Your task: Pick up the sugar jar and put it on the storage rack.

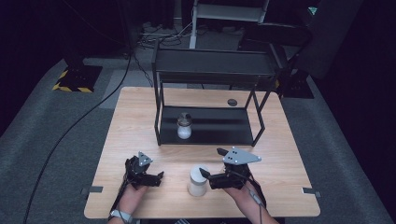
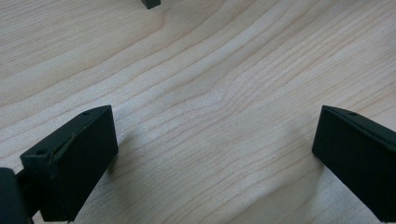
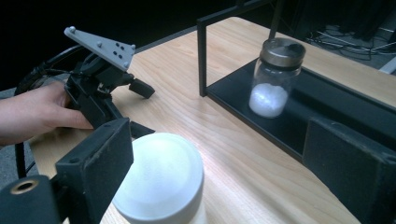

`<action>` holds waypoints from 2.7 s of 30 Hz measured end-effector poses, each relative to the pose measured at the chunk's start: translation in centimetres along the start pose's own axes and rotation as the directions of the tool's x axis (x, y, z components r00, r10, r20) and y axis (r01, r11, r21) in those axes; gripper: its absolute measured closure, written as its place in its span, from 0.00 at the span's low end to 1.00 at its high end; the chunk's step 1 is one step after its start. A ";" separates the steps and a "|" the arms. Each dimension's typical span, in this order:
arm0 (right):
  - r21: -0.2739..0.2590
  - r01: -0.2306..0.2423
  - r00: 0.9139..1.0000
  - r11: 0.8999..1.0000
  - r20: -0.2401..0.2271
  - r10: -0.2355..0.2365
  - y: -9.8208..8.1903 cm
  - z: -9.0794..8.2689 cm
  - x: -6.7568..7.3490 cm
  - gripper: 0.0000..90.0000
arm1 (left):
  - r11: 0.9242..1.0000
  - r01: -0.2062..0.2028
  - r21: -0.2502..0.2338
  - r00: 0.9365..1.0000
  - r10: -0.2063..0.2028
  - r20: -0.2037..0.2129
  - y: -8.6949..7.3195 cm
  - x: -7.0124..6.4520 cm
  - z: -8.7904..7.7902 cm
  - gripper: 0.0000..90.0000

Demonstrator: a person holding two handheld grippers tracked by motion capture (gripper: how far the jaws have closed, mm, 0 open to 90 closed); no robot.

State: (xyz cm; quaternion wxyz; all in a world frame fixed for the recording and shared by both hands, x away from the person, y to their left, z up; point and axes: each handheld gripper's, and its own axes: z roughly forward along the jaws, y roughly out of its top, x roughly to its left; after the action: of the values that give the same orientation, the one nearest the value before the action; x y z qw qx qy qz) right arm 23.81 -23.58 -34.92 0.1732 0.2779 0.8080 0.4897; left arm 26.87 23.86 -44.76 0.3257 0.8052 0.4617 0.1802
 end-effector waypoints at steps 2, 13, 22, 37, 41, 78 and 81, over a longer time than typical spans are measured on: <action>0.004 0.000 1.000 1.000 -0.004 0.000 -0.1 0.3 0.2 0.09 | 1.000 0.001 0.000 1.000 -0.001 0.000 0.0 0.0 0.0 0.00; 0.026 0.002 0.999 1.000 -0.039 -0.001 -0.8 1.6 0.9 0.12 | 1.000 0.003 -0.001 1.000 -0.003 0.001 0.0 0.0 0.0 0.00; 0.048 0.006 0.998 0.999 -0.070 -0.003 -1.2 2.5 1.2 0.12 | 1.000 -0.001 0.002 1.000 0.001 0.001 0.0 0.0 0.0 0.00; 0.110 0.009 0.995 0.994 -0.104 0.002 -1.7 4.2 0.9 0.24 | 1.000 0.001 0.000 1.000 -0.001 0.000 0.0 0.0 0.0 0.00; 0.121 0.019 0.994 0.993 -0.112 -0.005 -1.6 4.4 0.8 0.34 | 1.000 0.000 0.000 1.000 0.000 0.000 0.0 0.0 0.0 0.00; 0.093 0.056 0.996 0.994 -0.075 -0.049 5.2 1.4 -1.2 0.37 | 1.000 0.001 0.001 1.000 -0.001 0.001 0.0 0.0 0.0 0.00; 0.088 0.060 0.996 0.994 -0.069 -0.054 5.9 1.3 -1.5 0.37 | 1.000 0.001 0.001 1.000 -0.001 0.001 0.0 0.0 0.0 0.00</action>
State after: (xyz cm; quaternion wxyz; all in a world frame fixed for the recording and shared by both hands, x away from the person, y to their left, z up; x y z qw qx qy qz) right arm 27.37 -21.50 -30.29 0.1474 0.2456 0.8421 0.4569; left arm 26.87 23.86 -44.75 0.3256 0.8052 0.4620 0.1795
